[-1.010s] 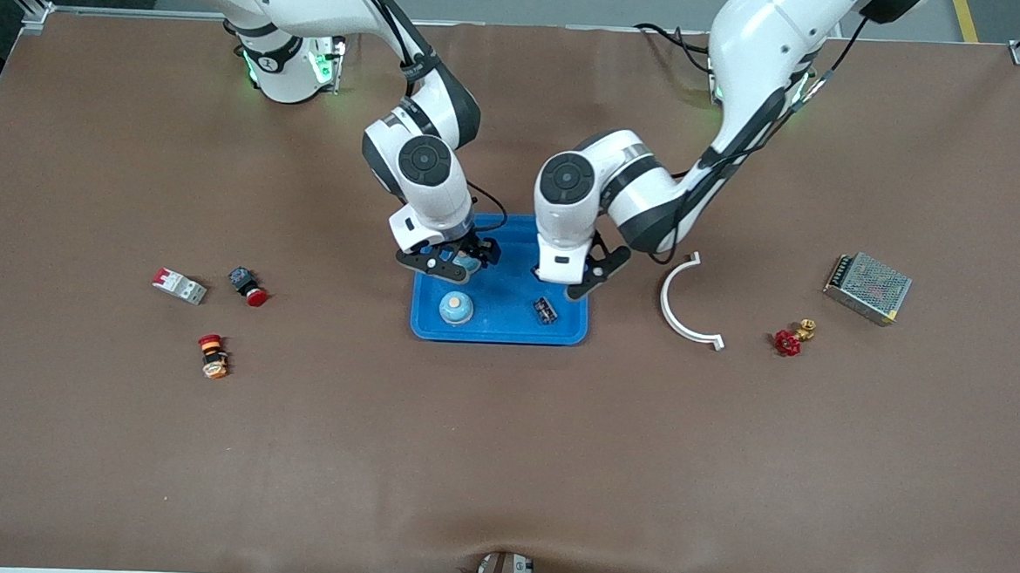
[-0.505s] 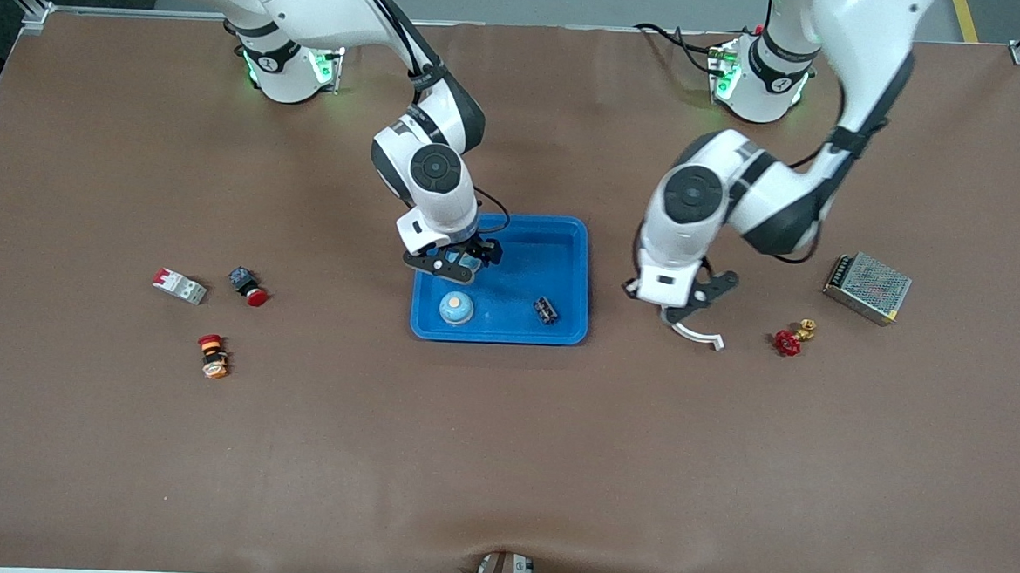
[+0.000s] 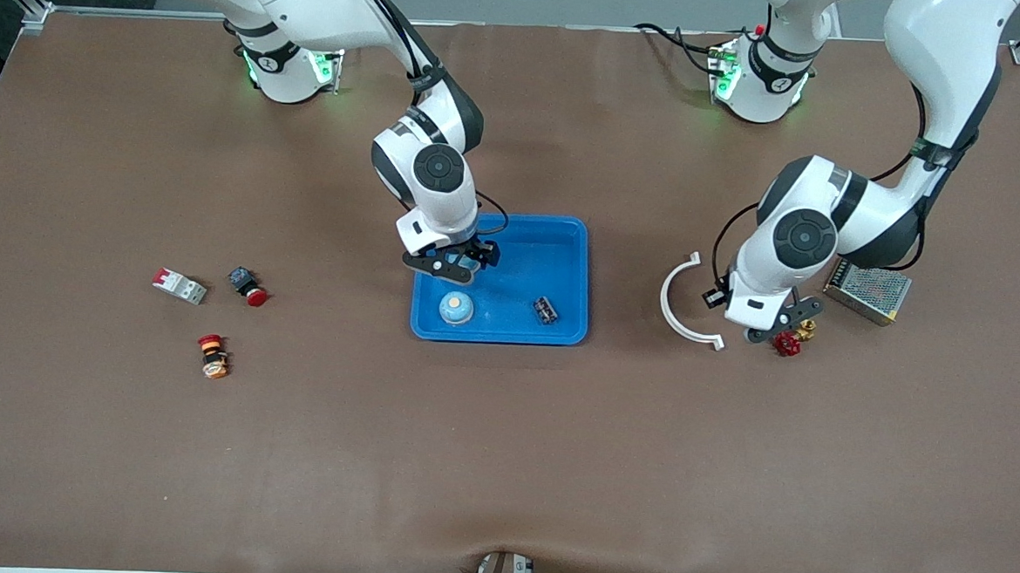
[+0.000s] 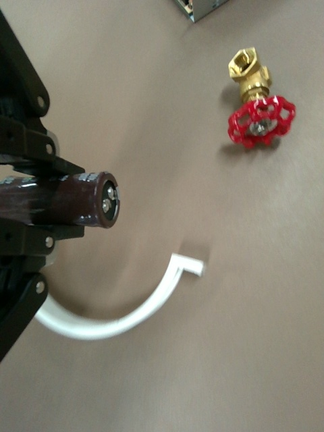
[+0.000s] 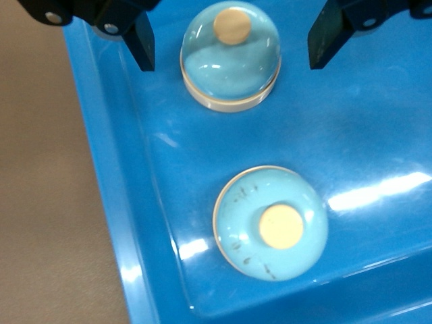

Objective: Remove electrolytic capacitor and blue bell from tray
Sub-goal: 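Place the capacitor with the left gripper while the right gripper lifts the bell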

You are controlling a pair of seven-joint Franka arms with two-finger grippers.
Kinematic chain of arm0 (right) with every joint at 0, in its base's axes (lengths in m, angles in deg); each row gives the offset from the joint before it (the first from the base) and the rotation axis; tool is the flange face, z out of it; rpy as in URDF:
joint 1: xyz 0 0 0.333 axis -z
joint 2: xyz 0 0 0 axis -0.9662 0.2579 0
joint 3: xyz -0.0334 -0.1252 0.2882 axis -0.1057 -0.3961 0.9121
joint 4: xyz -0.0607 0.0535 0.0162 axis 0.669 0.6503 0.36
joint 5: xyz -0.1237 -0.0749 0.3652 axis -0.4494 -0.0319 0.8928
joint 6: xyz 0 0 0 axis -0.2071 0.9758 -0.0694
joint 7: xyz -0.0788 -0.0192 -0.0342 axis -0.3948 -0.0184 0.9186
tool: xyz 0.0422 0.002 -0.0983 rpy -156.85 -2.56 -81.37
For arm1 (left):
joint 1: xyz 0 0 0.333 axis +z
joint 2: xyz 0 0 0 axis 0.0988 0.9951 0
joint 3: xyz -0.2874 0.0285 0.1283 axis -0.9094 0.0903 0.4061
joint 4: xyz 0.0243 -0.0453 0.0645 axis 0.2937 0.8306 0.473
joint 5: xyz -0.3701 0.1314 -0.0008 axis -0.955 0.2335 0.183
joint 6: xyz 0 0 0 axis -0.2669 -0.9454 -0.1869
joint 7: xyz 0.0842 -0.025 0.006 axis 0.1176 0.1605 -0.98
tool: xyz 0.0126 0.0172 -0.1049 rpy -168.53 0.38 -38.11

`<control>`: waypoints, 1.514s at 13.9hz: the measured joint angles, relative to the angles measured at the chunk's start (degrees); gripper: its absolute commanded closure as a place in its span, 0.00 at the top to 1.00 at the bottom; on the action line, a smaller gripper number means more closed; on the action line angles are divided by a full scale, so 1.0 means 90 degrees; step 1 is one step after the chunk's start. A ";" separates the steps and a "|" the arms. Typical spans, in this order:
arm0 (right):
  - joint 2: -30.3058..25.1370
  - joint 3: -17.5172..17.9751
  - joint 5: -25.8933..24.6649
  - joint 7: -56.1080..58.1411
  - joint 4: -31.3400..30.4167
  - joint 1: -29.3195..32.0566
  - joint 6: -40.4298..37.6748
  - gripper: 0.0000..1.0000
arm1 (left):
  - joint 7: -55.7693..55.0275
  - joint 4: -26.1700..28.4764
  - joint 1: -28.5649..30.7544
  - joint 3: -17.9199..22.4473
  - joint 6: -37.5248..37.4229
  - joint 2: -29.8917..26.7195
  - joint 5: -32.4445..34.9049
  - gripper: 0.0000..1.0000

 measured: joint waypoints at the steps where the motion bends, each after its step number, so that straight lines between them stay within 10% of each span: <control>1: 0.0024 0.0000 -0.0102 -0.0058 0.0001 -0.0001 0.0001 0.75 | 0.0000 0.0095 0.0090 0.0000 0.0010 0.0080 0.0264 0.00; 3: 0.0055 0.0000 -0.0187 -0.0094 0.0002 -0.0007 0.0005 0.33 | -0.0001 0.0300 0.0369 -0.0001 0.0219 0.0312 0.0826 0.00; 6: 0.0057 0.0002 -0.0191 -0.0126 0.0020 -0.0032 0.0017 0.00 | 0.0001 0.0563 0.0772 0.0002 0.0848 0.0701 0.1217 0.02; 9: 0.0058 0.0003 -0.0191 -0.0479 0.0055 -0.0037 0.0070 0.00 | 0.0003 0.0573 0.0817 -0.0008 0.0954 0.0857 0.1261 1.00; 21: -0.1130 -0.0112 -0.0192 0.1247 0.0746 0.0529 -0.2077 0.00 | -0.1234 -0.0568 0.0441 -0.1308 0.0191 0.0636 0.0918 1.00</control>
